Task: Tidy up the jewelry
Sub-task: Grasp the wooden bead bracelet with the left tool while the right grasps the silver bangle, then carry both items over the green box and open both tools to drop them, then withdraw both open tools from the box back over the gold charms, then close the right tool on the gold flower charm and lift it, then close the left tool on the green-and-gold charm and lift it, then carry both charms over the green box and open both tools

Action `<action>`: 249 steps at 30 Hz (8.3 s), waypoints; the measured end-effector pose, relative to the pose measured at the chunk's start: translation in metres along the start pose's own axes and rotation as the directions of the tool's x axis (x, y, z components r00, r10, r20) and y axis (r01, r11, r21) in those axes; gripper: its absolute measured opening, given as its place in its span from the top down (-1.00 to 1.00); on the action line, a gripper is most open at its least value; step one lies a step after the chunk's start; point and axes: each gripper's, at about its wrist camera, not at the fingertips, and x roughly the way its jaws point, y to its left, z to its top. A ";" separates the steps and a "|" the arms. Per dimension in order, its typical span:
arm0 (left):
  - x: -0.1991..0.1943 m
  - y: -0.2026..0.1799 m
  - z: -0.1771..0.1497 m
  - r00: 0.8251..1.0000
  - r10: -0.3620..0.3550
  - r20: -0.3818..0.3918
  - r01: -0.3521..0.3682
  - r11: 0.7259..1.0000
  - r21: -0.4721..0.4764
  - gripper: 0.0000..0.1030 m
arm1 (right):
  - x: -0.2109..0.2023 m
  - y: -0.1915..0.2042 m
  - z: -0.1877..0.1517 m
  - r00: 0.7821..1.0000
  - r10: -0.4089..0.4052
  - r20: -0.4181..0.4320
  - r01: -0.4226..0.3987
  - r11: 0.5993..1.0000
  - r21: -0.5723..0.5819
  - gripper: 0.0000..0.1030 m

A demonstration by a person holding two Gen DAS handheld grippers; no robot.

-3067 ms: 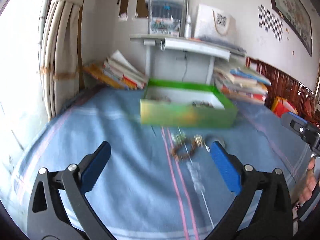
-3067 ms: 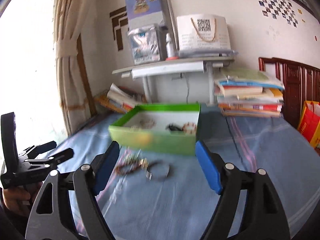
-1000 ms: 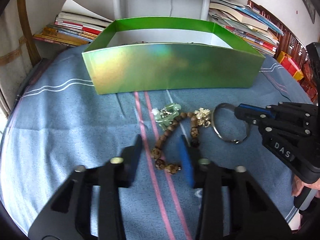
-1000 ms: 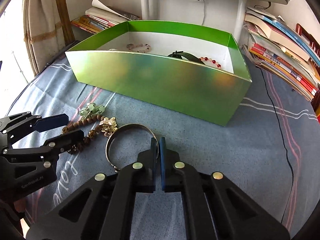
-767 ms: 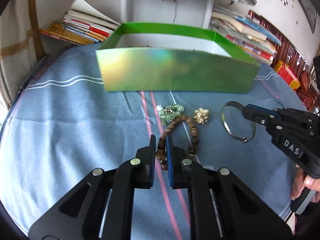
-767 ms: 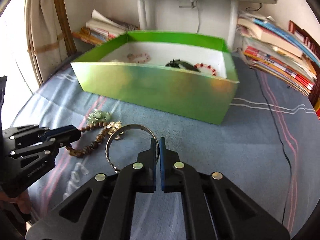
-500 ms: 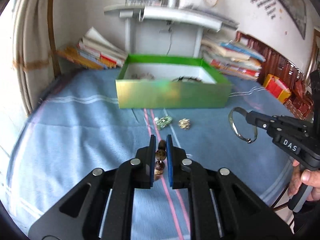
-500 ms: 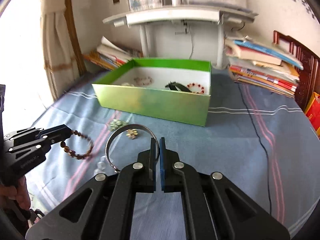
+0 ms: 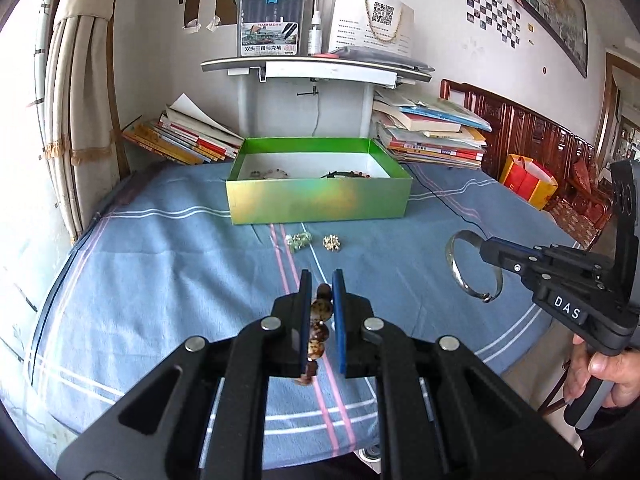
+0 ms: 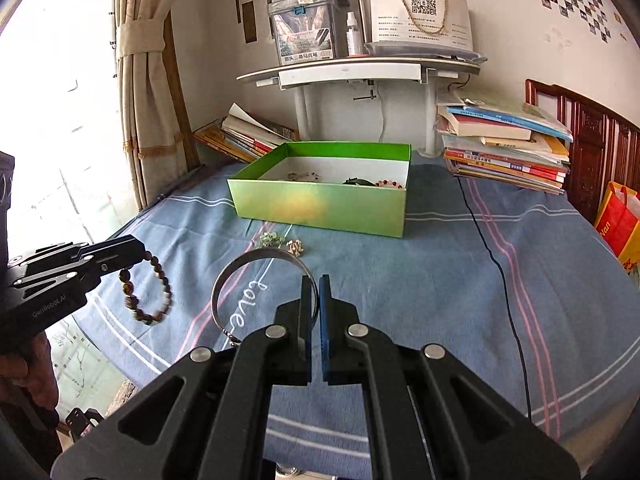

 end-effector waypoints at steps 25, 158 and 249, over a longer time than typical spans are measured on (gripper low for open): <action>0.005 0.002 -0.006 1.000 0.003 -0.029 -0.003 1.000 -0.012 0.80 | -0.010 -0.002 -0.004 1.000 0.002 0.008 -0.002 1.000 0.007 0.93; 0.138 0.026 0.034 0.983 0.063 -0.172 -0.068 0.997 -0.022 -0.48 | 0.070 0.012 0.016 0.984 0.083 -0.156 -0.086 0.996 -0.013 0.68; 0.053 0.009 0.007 0.996 -0.003 -0.090 0.001 1.000 -0.017 0.86 | 0.021 0.021 0.003 0.993 0.084 -0.083 -0.084 0.996 -0.002 0.68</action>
